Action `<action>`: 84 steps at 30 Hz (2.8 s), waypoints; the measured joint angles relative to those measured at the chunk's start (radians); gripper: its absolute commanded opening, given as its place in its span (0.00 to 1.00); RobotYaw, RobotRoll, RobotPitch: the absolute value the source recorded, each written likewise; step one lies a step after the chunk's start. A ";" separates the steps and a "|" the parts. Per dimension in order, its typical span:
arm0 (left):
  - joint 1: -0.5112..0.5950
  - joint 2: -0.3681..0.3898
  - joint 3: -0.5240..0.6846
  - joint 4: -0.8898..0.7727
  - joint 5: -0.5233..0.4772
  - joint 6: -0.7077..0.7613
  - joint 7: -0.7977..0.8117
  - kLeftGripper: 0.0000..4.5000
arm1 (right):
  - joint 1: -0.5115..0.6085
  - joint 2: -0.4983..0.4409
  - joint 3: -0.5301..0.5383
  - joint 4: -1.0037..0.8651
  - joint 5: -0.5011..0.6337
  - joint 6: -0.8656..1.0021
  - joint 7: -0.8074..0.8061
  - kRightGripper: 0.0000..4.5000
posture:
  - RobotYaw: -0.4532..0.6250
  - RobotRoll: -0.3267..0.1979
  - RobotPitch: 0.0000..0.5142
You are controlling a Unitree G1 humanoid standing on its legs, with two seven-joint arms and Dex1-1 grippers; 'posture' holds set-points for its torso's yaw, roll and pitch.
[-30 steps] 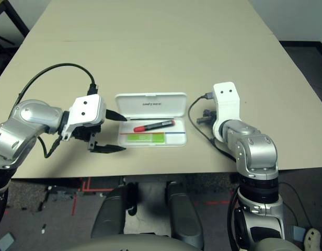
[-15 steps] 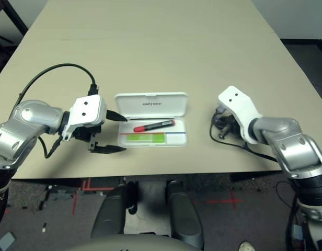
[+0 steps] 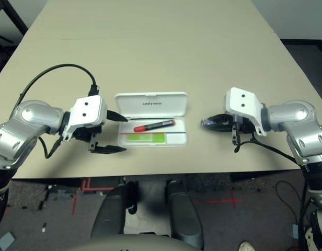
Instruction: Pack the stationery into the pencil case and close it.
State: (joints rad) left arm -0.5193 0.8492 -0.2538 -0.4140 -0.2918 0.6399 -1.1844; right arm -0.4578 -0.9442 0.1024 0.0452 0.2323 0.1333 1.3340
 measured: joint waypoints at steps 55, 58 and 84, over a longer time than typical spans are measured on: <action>-0.104 -0.009 0.047 -0.417 -0.341 0.581 0.338 1.00 | 0.014 -0.117 -0.147 -0.084 0.215 0.430 0.130 0.98 | 0.43 0.62 0.38; -0.082 0.000 0.038 -0.428 -0.342 0.568 0.359 1.00 | 0.065 -0.144 -0.201 -0.057 0.219 0.415 0.131 0.98 | 0.42 0.62 0.37; -0.233 -0.046 0.015 0.908 0.273 -0.447 0.364 0.01 | 0.126 -0.120 -0.227 -0.051 0.229 0.406 0.059 1.00 | 0.42 0.62 0.37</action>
State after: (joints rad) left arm -0.7519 0.8034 -0.2393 0.4942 -0.0186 0.1933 -0.8206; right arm -0.3314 -1.0642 -0.1242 -0.0062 0.4608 0.5388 1.3928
